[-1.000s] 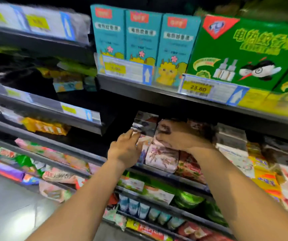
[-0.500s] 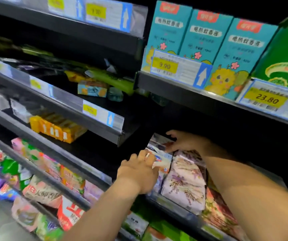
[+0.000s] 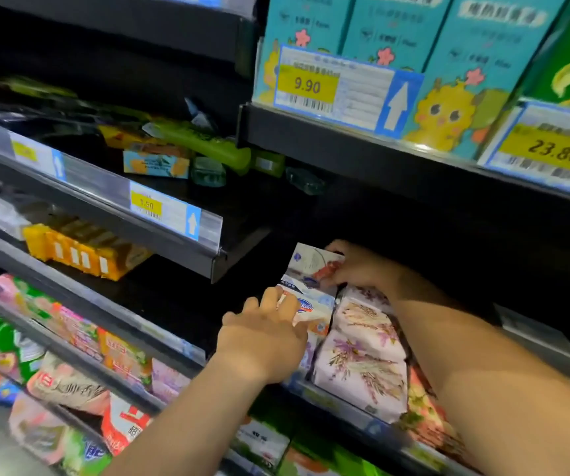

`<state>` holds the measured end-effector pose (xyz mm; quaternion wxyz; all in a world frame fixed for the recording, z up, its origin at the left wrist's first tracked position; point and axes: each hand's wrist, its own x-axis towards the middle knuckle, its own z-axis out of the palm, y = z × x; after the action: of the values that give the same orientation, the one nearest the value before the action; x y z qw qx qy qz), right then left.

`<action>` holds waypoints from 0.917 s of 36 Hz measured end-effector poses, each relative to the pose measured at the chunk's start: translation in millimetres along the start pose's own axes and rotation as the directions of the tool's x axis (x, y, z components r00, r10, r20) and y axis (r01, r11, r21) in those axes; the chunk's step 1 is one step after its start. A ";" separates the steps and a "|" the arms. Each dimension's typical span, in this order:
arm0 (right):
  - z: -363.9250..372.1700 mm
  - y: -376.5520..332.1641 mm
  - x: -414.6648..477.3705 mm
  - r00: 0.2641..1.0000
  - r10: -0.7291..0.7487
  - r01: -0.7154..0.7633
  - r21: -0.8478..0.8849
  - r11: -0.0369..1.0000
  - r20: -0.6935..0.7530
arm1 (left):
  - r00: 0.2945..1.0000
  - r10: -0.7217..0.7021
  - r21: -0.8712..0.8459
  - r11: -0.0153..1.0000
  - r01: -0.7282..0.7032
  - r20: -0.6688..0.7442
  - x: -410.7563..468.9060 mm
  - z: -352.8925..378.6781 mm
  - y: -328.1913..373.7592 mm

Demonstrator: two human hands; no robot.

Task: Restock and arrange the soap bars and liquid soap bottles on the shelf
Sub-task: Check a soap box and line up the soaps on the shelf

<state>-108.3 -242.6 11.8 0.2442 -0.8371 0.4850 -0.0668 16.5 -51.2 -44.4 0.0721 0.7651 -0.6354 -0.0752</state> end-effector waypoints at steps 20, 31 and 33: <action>-42.2 -4.6 -73.7 0.953 0.041 0.040 0.256 0.966 -0.301 | 0.957 -0.273 -0.378 0.880 0.289 0.096 81.5 -17.6 -0.6; -52.1 16.9 -119.7 0.915 0.149 -0.024 0.317 0.948 -0.375 | 0.978 -0.185 -0.613 0.762 0.207 0.100 97.3 0.9 -3.3; -52.9 18.3 -122.0 0.912 0.160 -0.040 0.305 0.952 -0.379 | 0.983 -0.154 -0.653 0.736 0.182 0.100 94.6 0.8 -3.9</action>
<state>-204.5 -165.3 64.5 0.2635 -0.7345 0.5521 -0.2937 37.3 -143.5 -48.2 0.3174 0.7430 -0.4978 -0.3152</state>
